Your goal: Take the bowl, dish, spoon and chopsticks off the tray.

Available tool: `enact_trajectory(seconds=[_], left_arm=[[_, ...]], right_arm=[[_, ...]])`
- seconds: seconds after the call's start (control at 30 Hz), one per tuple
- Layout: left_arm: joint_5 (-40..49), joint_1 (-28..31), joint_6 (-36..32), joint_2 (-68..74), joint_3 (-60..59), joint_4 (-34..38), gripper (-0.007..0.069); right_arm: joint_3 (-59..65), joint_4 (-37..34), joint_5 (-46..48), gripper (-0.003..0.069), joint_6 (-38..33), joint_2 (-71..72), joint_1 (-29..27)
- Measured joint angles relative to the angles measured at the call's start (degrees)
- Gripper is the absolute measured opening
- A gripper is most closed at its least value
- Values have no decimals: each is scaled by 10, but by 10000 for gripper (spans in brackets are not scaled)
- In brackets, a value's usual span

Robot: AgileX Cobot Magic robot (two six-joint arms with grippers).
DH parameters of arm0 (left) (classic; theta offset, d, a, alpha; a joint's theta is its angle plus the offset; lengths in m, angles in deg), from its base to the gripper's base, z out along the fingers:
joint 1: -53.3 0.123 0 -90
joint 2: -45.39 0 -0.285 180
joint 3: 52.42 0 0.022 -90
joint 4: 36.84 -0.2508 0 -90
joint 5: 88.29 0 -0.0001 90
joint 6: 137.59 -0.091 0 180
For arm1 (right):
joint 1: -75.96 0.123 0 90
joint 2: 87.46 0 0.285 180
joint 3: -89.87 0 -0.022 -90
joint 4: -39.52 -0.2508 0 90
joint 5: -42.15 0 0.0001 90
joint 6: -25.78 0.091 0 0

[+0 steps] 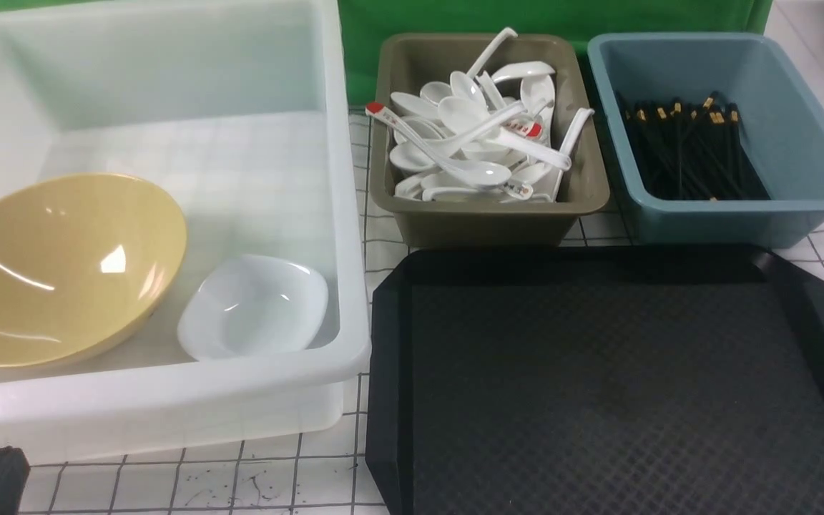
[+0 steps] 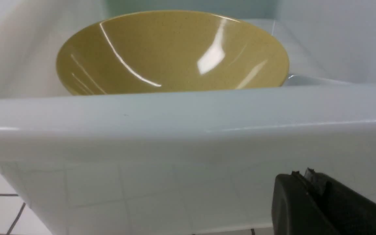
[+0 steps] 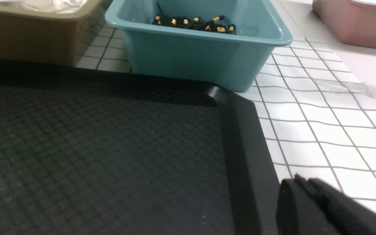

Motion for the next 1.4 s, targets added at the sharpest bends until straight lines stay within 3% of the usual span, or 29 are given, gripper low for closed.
enact_trajectory(seconds=[1.4], left_arm=[[-1,-4,0,-1,0,1,-6]], right_arm=[[0,0,0,99,0,0,0]])
